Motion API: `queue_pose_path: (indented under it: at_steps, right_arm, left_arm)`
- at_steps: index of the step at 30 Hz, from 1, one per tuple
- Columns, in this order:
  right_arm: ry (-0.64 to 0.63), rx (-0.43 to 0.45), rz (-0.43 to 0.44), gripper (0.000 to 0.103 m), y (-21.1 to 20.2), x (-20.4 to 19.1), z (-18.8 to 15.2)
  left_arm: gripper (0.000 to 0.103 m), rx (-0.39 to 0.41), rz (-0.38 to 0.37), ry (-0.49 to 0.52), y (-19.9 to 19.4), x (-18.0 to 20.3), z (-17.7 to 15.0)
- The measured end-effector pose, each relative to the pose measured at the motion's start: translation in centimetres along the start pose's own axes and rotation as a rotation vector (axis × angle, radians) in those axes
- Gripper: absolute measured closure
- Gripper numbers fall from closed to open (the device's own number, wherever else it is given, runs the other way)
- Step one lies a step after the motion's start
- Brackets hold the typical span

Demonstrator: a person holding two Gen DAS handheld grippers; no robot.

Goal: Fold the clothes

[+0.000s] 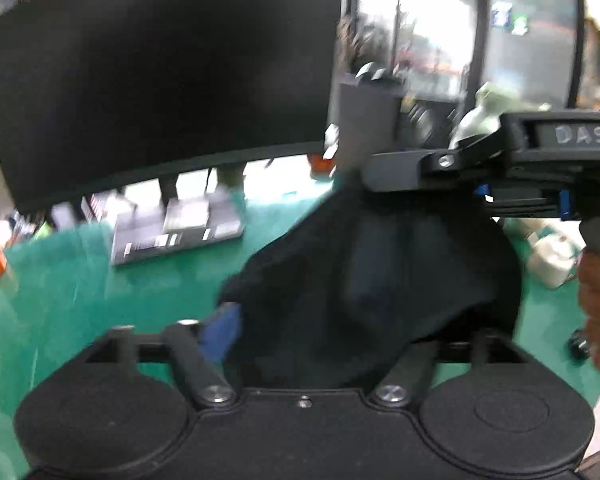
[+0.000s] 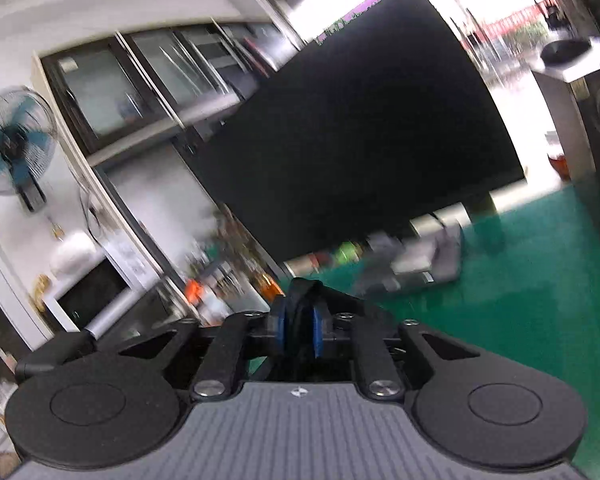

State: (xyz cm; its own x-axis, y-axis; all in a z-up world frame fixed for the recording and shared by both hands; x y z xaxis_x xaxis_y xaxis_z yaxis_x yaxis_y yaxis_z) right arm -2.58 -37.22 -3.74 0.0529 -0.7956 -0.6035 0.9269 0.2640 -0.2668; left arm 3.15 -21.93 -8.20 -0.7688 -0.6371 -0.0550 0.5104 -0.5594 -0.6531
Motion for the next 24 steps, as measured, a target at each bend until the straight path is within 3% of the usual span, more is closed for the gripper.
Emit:
queue_pose_path:
  at_steps: [1, 7, 11, 15, 17, 18, 20, 22, 24]
  right_arm:
    - [0.018, -0.006, -0.044, 0.033, 0.2, 1.1, -0.5]
    - [0.026, -0.040, -0.158, 0.033, 0.2, 3.8, -2.2]
    - [0.034, -0.101, -0.228, 0.033, 0.9, 5.3, -3.8]
    - [0.069, -0.196, -0.273, 0.032, 1.9, 6.0, -6.1]
    - [0.079, -0.230, -0.283, 0.028, 2.2, 6.2, -7.0]
    - [0.083, -0.243, -0.283, 0.027, 2.3, 6.1, -7.4]
    - [0.091, -0.261, -0.280, 0.025, 2.5, 5.9, -7.9]
    - [0.093, -0.264, -0.277, 0.021, 2.5, 5.7, -8.1]
    - [0.097, -0.265, -0.283, 0.016, 2.4, 5.6, -8.2]
  left_arm:
    - [0.025, -0.028, 0.019, -0.007, 0.5, -0.4, -0.5]
    - [0.019, -0.099, 0.110, -0.094, 1.4, -3.6, -2.3]
    - [0.016, -0.108, 0.146, -0.090, 1.5, -3.9, -2.9]
    - [0.009, -0.134, 0.295, -0.063, 2.9, -5.0, -3.2]
    - [0.009, -0.186, 0.409, -0.116, 3.4, -6.5, -3.6]
    - [0.009, -0.217, 0.425, -0.164, 3.6, -7.3, -3.9]
    - [0.009, -0.235, 0.348, -0.228, 3.6, -7.9, -4.0]
    - [0.005, -0.228, 0.267, -0.210, 3.2, -7.3, -3.7]
    - [0.001, -0.214, 0.300, -0.145, 2.8, -6.8, -3.6]
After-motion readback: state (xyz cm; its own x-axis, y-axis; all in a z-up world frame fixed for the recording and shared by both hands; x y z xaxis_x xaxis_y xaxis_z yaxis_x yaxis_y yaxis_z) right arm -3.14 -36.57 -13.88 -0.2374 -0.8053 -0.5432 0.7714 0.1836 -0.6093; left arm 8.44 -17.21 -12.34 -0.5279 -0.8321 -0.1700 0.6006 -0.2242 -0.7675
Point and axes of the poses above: each gripper's, at about its wrist camera, not at the fingertips, and y roughly the way its jaws point, x to its right, z to its top, the point moved 7 cm from there along y, roughly the way its jaws point, and after that the axes turned 6 degrees about z, right-handed, at the moved point
